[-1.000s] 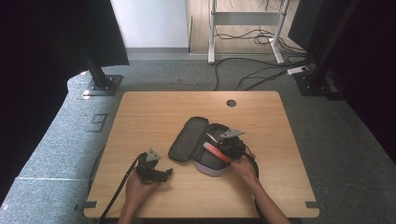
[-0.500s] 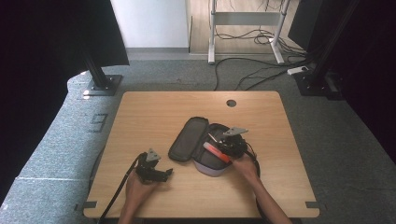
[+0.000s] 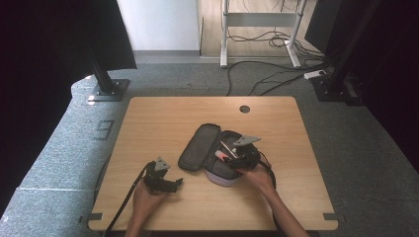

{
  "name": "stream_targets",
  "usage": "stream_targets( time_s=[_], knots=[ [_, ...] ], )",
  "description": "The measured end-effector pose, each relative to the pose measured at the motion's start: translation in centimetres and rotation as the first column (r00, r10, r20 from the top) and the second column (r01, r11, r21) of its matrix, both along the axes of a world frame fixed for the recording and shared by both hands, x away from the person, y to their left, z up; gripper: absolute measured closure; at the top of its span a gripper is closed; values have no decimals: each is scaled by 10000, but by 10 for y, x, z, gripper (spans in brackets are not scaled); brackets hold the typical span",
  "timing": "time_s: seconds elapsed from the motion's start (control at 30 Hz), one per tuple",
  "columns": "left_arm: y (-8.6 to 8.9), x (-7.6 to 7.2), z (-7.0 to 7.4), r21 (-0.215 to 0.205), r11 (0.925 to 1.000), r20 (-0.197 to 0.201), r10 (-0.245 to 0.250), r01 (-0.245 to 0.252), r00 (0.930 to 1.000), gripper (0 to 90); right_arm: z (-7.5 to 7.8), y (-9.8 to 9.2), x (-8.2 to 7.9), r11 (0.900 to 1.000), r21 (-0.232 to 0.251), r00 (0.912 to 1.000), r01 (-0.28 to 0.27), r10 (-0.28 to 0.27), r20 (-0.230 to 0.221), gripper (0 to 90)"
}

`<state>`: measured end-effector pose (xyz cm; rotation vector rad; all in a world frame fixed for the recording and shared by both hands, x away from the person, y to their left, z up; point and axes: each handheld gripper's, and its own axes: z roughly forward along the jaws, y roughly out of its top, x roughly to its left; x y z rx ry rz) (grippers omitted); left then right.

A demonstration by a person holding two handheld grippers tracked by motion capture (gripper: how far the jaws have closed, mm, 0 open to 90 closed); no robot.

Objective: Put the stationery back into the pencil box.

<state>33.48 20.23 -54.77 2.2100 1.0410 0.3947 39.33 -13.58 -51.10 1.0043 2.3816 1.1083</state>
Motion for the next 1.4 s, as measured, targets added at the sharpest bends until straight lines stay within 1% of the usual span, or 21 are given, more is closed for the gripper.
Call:
stream_targets(
  time_s=[0.17, 0.27, 0.53, 0.7, 0.83, 0.97, 1.2, 1.4],
  knots=[
    [0, 0, 0, -5, 10000, -2, -6, 6, 10000, 67, 5, -1, -6, 9997, 88, 9997, -222, 221, 39, 211],
    [0, 0, 0, -12, 10000, 7, -3, 3, 10000, 68, 7, -2, -10, 9996, 61, 9996, -289, 289, 10, 178],
    [0, 0, 0, -3, 10000, 7, -26, 26, 10000, 72, 13, -5, -18, 9992, 6, 9991, -408, 408, 143, 139],
    [0, 0, 0, -6, 10000, 9, -31, 31, 10000, 72, 18, -8, -23, 9989, 32, 9982, -464, 462, 376, 129],
    [0, -1, 0, -5, 10000, 9, -38, 38, 10000, 72, 22, -12, -27, 9989, 69, 9980, -460, 456, 442, 117],
    [0, -1, 0, -21, 10000, 20, -21, 21, 10000, 72, 25, -15, -30, 9989, -35, 9973, -476, 477, 563, 93],
    [0, -1, 0, -31, 10000, 21, -17, 17, 10000, 72, 26, -21, -35, 9992, -196, 9974, -347, 358, 627, 58],
    [0, -1, 0, -29, 10000, 7, -44, 44, 10000, 72, 29, -31, -39, 9997, -120, 9972, -191, 199, 726, 38]
  ],
)
